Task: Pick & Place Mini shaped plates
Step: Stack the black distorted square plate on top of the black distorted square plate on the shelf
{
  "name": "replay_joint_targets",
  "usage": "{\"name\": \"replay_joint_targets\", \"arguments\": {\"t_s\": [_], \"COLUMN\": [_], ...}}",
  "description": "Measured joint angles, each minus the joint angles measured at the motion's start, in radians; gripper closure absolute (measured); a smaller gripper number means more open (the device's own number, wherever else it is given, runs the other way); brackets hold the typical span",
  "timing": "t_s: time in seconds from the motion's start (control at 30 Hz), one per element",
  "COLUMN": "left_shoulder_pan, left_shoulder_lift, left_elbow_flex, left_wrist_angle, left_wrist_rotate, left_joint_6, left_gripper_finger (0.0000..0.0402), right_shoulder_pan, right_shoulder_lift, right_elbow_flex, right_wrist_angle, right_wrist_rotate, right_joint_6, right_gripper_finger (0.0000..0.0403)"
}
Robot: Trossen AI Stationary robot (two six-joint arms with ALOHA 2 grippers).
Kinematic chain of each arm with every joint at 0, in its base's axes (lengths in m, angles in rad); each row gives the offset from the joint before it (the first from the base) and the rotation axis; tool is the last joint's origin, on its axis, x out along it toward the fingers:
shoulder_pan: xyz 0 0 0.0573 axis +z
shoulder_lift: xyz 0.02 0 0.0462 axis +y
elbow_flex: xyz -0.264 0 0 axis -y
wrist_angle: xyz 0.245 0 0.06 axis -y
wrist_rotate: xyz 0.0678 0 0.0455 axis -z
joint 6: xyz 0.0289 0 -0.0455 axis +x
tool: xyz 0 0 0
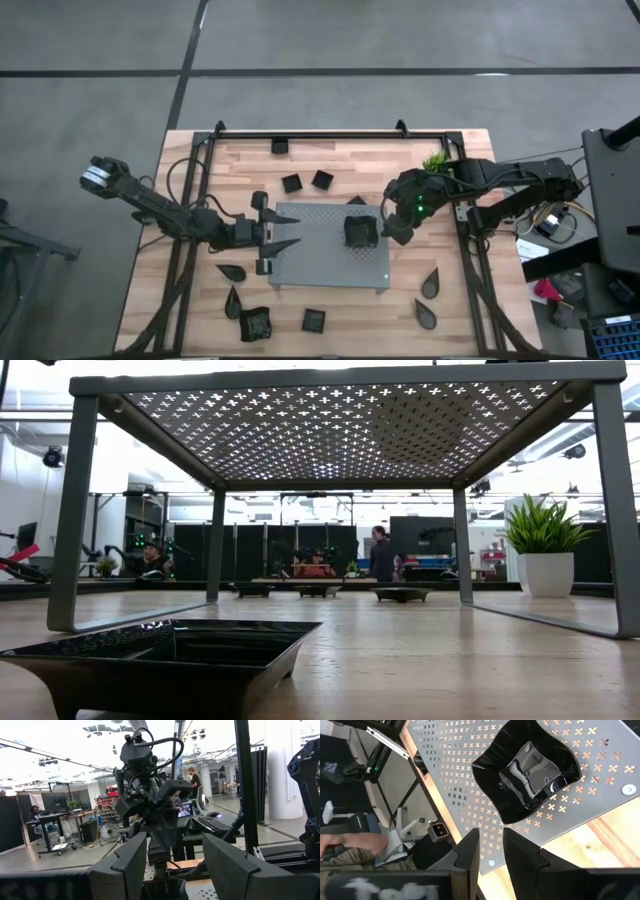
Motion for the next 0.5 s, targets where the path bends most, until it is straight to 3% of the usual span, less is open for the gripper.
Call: {"name": "replay_joint_targets", "arguments": {"t_s": [0.5], "left_shoulder_pan": [0.0], "left_shoulder_lift": [0.0], "left_elbow_flex": [0.0], "left_wrist_angle": [0.0], "left_wrist_rotate": [0.0], "left_joint_6": [-0.001], "left_gripper_finger": [0.0211], "right_shoulder_pan": [0.001], "right_shoulder_lift": [-0.004], "right_elbow_flex": [0.0], "right_wrist_angle": [0.007], "right_wrist_rotate": [0.019], "right_joint_6": [-0.01], "right_gripper_finger": [0.0329]}}
